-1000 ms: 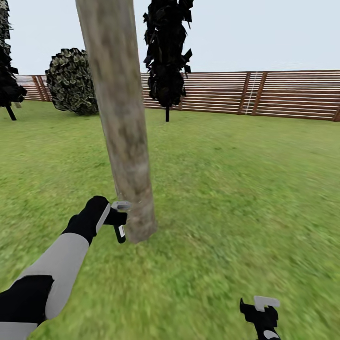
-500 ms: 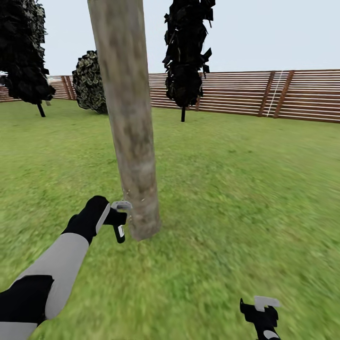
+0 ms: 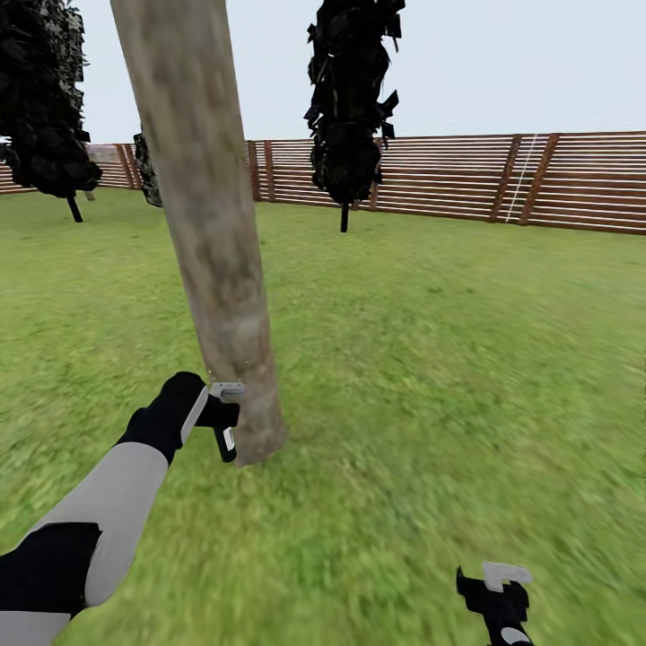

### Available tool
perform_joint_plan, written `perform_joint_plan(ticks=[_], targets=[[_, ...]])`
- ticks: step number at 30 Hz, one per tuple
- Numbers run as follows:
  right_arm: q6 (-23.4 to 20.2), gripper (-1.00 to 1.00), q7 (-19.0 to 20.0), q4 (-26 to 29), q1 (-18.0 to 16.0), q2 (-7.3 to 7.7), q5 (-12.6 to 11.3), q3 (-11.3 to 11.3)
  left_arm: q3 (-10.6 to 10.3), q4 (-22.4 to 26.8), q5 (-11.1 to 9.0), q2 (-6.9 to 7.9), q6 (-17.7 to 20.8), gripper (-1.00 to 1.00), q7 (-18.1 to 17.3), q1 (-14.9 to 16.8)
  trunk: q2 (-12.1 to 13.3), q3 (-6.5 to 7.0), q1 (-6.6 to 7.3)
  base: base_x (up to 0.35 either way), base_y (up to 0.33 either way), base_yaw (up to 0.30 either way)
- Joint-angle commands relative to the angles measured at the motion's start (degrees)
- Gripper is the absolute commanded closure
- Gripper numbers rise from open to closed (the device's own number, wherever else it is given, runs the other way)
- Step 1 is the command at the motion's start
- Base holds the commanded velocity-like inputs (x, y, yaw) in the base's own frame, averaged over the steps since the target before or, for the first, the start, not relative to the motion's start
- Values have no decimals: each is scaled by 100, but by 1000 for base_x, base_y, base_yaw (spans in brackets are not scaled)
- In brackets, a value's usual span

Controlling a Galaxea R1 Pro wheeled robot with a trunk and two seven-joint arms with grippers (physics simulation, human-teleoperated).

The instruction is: In the garden, pick up the pesticide atomizer on the floor and spray pesticide onto both trees until each tree trunk is fully covered.

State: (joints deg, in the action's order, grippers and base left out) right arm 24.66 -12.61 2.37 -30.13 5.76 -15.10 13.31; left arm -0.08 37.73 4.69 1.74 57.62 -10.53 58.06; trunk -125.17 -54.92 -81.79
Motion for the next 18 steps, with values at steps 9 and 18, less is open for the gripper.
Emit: perform_joint_plan(ticks=[9,18], targets=[[12,-100,-14,1,-2,-5,-46,49,-10,-9,50,-3,4,100,-39,-13,-2,-5,0,118,-276,249],[7,-100,-14,1,-2,-5,-46,49,-25,-58,41,123,-21,100,-29,-226,-2,-5,0,115,-275,115]])
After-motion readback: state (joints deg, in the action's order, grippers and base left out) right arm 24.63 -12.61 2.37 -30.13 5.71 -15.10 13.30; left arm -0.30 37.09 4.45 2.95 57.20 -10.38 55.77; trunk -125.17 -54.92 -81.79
